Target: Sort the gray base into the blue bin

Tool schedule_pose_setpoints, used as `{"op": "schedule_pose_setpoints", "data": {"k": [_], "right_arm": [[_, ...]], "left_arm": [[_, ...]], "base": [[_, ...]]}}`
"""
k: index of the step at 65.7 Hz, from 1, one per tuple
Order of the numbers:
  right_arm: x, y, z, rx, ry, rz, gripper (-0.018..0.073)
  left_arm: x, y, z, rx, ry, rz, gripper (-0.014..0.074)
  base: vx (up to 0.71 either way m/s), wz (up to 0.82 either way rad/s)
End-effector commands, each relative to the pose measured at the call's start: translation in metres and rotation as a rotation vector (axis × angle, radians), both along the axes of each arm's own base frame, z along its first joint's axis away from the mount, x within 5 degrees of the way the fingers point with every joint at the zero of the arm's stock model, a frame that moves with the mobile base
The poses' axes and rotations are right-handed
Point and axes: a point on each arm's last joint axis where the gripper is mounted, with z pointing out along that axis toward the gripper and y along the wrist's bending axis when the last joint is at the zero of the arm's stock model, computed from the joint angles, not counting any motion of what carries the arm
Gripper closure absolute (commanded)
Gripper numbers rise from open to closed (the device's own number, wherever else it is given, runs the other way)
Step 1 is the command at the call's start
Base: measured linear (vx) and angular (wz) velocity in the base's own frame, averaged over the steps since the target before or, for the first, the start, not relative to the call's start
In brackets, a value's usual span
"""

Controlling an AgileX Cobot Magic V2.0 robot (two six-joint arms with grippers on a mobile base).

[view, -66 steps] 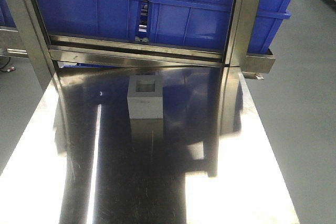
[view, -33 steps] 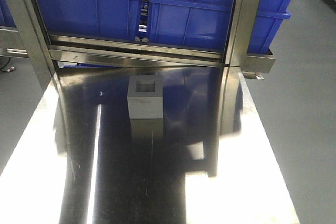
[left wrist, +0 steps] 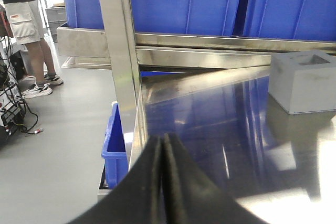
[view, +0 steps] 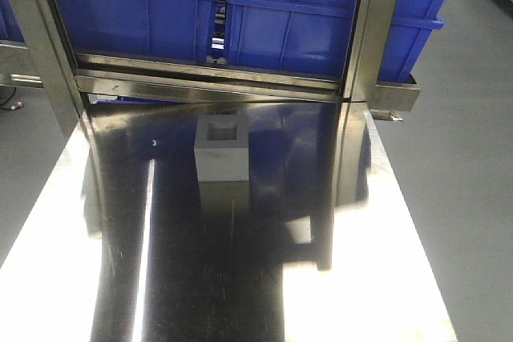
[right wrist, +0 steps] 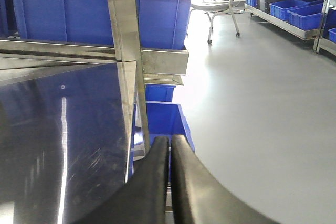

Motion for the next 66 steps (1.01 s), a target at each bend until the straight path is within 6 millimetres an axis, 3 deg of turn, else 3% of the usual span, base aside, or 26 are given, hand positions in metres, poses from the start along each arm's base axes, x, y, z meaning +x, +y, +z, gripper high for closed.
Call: {"op": "schedule_pose_setpoints", "data": {"k": [1,18,26,35,45,56,60,66], "right_arm": [[0.001,0.000,0.007,-0.020,-0.074,-0.001,0.0564],[0.001,0.000,0.007,-0.020,-0.074,-0.001,0.0564],[0.001,0.000,0.007,-0.020,-0.074,-0.001,0.0564],[0.001,0.000,0.007,-0.020,-0.074,-0.001,0.0564],[0.001,0.000,0.007,-0.020,-0.074,-0.001,0.0564],[0.001,0.000,0.007,-0.020,-0.074,-0.001,0.0564],[0.001,0.000,0.007,-0.020,-0.074,-0.001,0.0564],[0.001,0.000,0.007,-0.020,-0.074,-0.001,0.0564]], "left_arm": [[-0.001,0.000,0.016,-0.003,-0.130,0.005,0.0604],[-0.008,0.000,0.055,-0.041,-0.219,0.003,0.0604],[-0.005,0.000,0.084,-0.034,-0.162,0.002,0.0604],[0.013,0.000,0.107,-0.030,-0.002,0.000,0.0604],[0.039,0.001,0.118,-0.011,0.108,-0.002,0.0603],[0.050,0.001,0.120,-0.013,0.119,-0.001,0.0595],[0.050,0.001,0.121,-0.013,0.107,-0.001,0.0570],[0.049,0.001,0.122,-0.011,0.097,0.000,0.0461]], "base": [[0.00,0.00],[0.00,0.00],[0.00,0.00],[0.00,0.00],[0.00,0.00],[0.00,0.00],[0.00,0.00],[0.00,0.00]]}}
